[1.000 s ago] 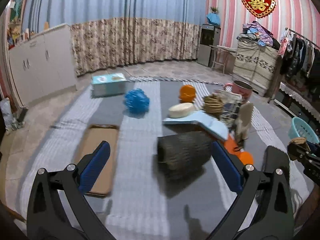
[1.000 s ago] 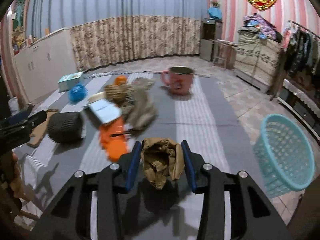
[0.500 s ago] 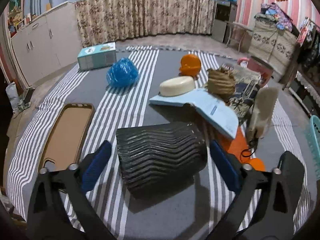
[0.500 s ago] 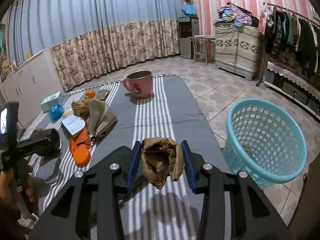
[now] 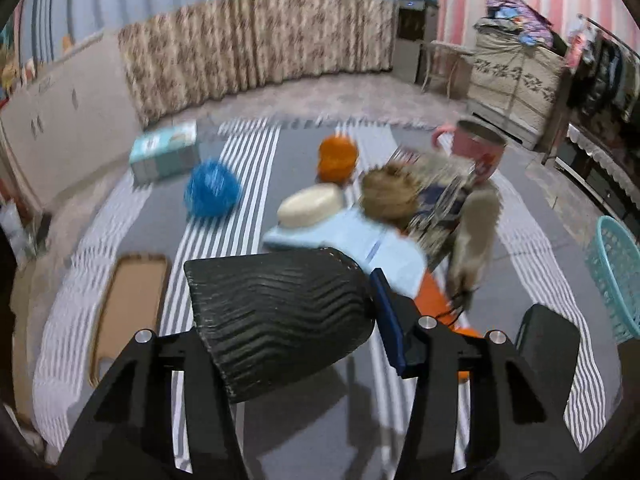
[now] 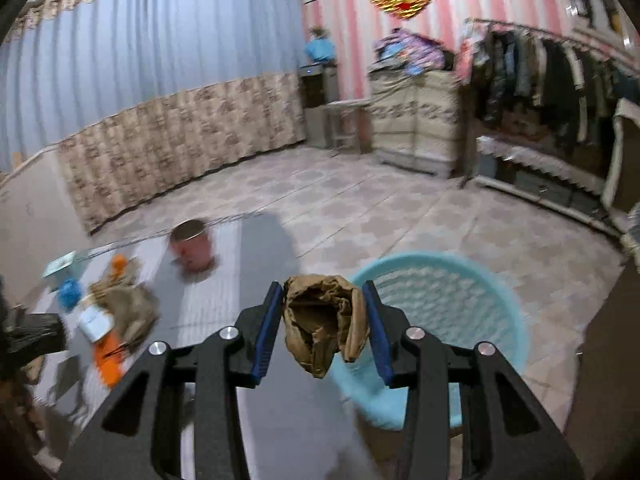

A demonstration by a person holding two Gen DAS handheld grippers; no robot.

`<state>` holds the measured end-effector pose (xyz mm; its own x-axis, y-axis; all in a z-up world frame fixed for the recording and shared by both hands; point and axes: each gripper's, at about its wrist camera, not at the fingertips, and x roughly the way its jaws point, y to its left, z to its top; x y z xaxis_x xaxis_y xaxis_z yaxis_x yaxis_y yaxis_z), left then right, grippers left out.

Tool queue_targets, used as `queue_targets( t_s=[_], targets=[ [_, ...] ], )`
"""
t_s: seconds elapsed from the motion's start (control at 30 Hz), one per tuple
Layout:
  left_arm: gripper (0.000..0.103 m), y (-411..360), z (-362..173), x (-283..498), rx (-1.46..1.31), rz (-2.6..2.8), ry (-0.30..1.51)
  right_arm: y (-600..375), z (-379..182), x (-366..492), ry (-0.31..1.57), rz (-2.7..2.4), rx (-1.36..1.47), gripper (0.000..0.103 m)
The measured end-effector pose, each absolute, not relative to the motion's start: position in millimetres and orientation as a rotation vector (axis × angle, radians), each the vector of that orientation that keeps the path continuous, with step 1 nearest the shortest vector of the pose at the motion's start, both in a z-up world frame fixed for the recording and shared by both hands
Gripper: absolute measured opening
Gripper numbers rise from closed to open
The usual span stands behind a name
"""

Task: Collect trash
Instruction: 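Carry the tan cloth and black cylinder in both tools over the blue basket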

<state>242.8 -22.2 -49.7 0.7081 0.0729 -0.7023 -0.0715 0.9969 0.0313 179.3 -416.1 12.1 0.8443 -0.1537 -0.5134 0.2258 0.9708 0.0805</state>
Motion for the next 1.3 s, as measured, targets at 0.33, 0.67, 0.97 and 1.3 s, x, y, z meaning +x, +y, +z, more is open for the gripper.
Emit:
queue_targets(
  t_s=[0.33, 0.67, 0.97, 1.3],
  targets=[
    [0.049, -114.9, -8.7, 250.0, 0.080, -0.110, 0.679, -486.1, -20.8, 182.2, 0.560, -0.346, 0.258, 0.041],
    [0.049, -268.4, -19.3, 269.3, 0.114, -0.393, 0.648, -518.4, -32.3, 183.6, 0.558, -0.417, 0.232, 0.041],
    [0.049, -375.7, -34.9, 281.9, 0.152, -0.596, 0.675, -551.9, -41.8, 178.9, 0.559, -0.444, 0.304, 0.041],
    [0.053, -435.3, -57.1, 289.4, 0.210, -0.694, 0.694, -576.5, -49.5, 173.8, 0.559, -0.481, 0.377, 0.041]
  ],
)
